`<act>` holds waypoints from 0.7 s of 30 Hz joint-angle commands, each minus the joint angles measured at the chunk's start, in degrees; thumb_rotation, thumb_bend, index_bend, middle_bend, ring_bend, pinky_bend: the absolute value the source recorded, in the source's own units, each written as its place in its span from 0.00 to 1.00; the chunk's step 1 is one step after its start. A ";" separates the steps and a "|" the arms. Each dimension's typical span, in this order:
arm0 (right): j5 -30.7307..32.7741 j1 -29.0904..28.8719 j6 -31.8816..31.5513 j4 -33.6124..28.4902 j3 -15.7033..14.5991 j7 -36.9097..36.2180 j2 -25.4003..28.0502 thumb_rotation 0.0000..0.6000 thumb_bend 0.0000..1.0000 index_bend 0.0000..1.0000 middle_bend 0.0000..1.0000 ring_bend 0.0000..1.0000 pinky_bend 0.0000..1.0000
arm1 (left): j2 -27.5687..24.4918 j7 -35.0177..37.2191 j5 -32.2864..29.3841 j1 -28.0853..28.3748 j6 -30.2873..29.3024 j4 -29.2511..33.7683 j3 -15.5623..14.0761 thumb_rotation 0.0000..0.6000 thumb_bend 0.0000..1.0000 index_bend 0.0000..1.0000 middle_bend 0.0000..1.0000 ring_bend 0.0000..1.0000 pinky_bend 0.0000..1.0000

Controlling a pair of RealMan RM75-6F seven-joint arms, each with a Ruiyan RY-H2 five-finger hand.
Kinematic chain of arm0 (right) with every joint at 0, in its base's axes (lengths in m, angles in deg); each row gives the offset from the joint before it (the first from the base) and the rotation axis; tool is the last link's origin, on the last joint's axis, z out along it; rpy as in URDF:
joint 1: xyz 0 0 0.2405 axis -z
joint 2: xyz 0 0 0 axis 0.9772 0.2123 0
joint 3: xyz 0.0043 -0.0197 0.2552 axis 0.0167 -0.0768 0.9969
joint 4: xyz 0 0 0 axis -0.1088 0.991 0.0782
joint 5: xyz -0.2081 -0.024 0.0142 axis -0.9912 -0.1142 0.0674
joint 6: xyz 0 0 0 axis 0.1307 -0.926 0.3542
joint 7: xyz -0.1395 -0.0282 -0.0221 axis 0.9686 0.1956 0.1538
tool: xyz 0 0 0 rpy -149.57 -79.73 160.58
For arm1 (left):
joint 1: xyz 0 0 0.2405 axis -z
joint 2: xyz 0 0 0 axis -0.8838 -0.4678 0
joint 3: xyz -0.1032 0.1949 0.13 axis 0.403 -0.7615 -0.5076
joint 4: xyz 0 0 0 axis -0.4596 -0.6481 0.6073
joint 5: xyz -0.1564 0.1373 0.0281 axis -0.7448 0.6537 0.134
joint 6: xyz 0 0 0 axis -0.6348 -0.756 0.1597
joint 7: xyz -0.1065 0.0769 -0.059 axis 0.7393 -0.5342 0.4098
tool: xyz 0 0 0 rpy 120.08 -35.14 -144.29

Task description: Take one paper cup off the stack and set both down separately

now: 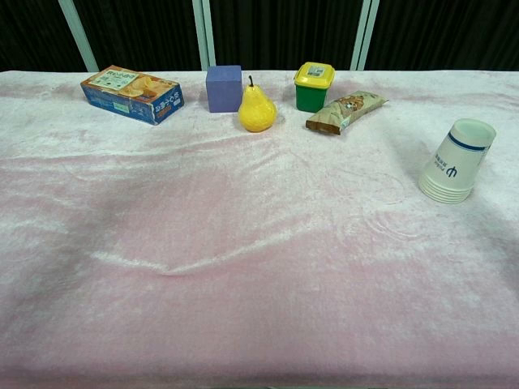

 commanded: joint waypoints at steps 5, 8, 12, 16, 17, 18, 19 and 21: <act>0.52 0.08 1.52 -2.50 1.08 0.31 1.60 1.00 0.06 0.06 0.00 0.11 0.21 | 0.16 -3.48 -0.54 3.21 4.02 1.84 1.76 1.00 0.21 0.13 0.04 0.00 0.00; 0.41 0.20 1.56 -3.37 1.55 1.29 1.70 1.00 0.06 0.06 0.00 0.11 0.21 | -0.09 -5.89 -0.60 3.89 5.14 3.79 1.89 1.00 0.21 0.13 0.04 0.00 0.00; 0.54 0.33 1.87 -4.11 1.98 2.59 1.96 1.00 0.06 0.06 0.00 0.11 0.21 | -0.21 -7.69 -1.00 3.86 5.19 5.30 2.03 1.00 0.21 0.13 0.04 0.00 0.00; 1.09 0.47 2.51 -4.70 2.30 2.20 1.99 1.00 0.06 0.06 0.00 0.11 0.21 | -0.02 -7.74 -0.71 3.69 4.77 5.27 1.94 1.00 0.21 0.13 0.04 0.00 0.00; 1.18 0.47 3.08 -4.86 2.23 1.80 2.04 1.00 0.06 0.06 0.00 0.11 0.21 | 0.14 -7.51 -0.62 3.48 4.37 5.09 1.88 1.00 0.21 0.13 0.04 0.00 0.00; 1.26 0.44 3.55 -4.89 2.17 1.63 2.15 1.00 0.06 0.06 0.00 0.11 0.21 | 0.26 -7.38 -0.57 3.33 4.07 4.94 1.84 1.00 0.21 0.13 0.04 0.00 0.00; 1.40 0.40 4.07 -4.88 2.11 1.62 2.28 1.00 0.06 0.06 0.00 0.11 0.21 | 0.30 -7.34 -0.51 3.14 3.78 4.78 1.77 1.00 0.21 0.13 0.04 0.00 0.00; 2.01 0.28 5.23 -5.10 2.10 1.84 2.68 1.00 0.06 0.06 0.00 0.11 0.21 | 0.18 -7.61 -0.52 2.82 3.44 4.58 1.66 1.00 0.21 0.13 0.04 0.00 0.00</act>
